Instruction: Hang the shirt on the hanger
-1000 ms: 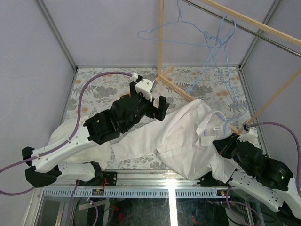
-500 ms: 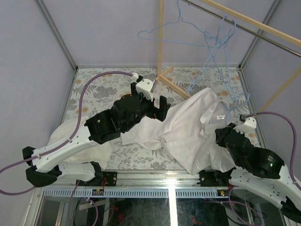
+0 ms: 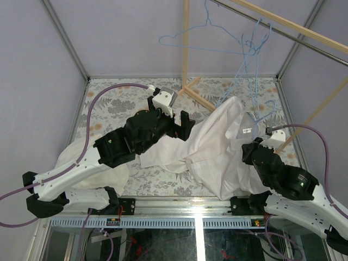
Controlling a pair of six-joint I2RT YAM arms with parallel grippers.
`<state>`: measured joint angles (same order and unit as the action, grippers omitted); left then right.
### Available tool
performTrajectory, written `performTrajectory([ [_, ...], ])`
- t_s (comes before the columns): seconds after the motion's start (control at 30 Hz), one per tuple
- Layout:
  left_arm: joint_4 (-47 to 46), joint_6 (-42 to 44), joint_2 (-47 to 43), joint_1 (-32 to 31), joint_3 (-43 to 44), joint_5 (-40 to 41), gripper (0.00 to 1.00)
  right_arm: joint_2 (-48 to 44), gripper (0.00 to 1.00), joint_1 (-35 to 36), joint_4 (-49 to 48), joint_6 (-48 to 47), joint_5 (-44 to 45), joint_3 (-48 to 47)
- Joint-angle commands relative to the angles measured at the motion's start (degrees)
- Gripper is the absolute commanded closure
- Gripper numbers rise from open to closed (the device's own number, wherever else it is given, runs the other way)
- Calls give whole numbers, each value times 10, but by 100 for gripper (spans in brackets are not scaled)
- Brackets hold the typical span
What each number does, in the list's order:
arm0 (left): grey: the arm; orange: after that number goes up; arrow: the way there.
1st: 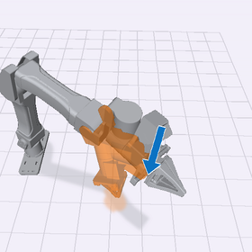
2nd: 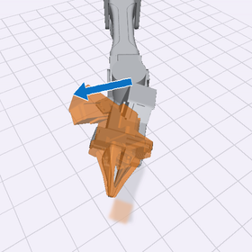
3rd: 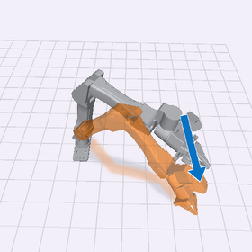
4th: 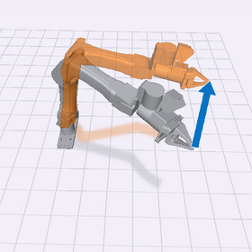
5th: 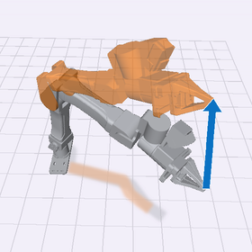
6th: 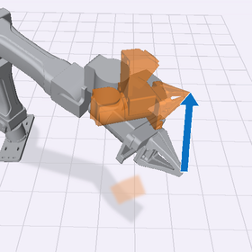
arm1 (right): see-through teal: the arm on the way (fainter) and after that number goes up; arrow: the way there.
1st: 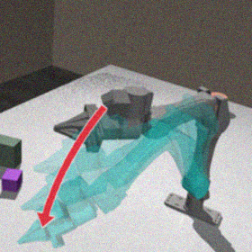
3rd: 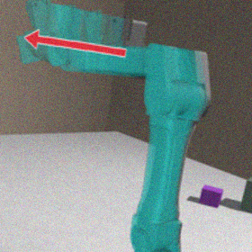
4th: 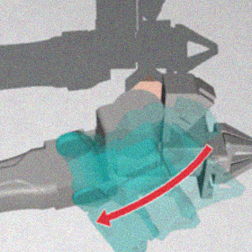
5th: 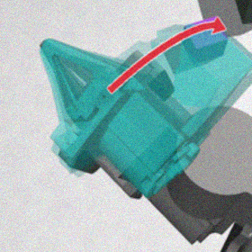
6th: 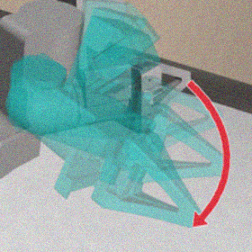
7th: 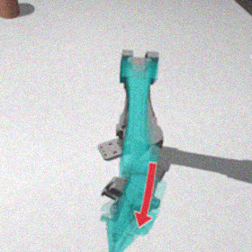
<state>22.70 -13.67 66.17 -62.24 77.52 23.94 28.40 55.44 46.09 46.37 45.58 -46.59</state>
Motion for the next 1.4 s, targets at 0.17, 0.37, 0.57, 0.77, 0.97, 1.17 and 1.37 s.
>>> performTrajectory([
  [0.17, -19, -13, -11, 3, -2, 3, 7, 8, 100, 3, -143, -97, -61, 37],
  [0.37, -19, -12, -11, 2, -1, 6, 7, 64, 100, -4, -199, -219, -117, 0],
  [0.57, -20, -10, -7, 2, 6, 6, 7, 149, 100, -107, -222, -280, -260, -38],
  [0.77, -22, 0, -1, 3, 18, 12, 7, 88, 100, -140, -246, -245, -223, -10],
  [0.97, -20, 3, 21, 3, 27, -2, 7, 34, 100, -140, -302, -248, -170, 23],
  [1.17, -21, 2, 20, 2, 26, -1, 7, 84, 100, -140, -269, -223, -60, -15],
  [1.37, -11, -1, 10, 2, 24, 0, 7, 117, 100, -200, -273, -200, -48, -28],
])
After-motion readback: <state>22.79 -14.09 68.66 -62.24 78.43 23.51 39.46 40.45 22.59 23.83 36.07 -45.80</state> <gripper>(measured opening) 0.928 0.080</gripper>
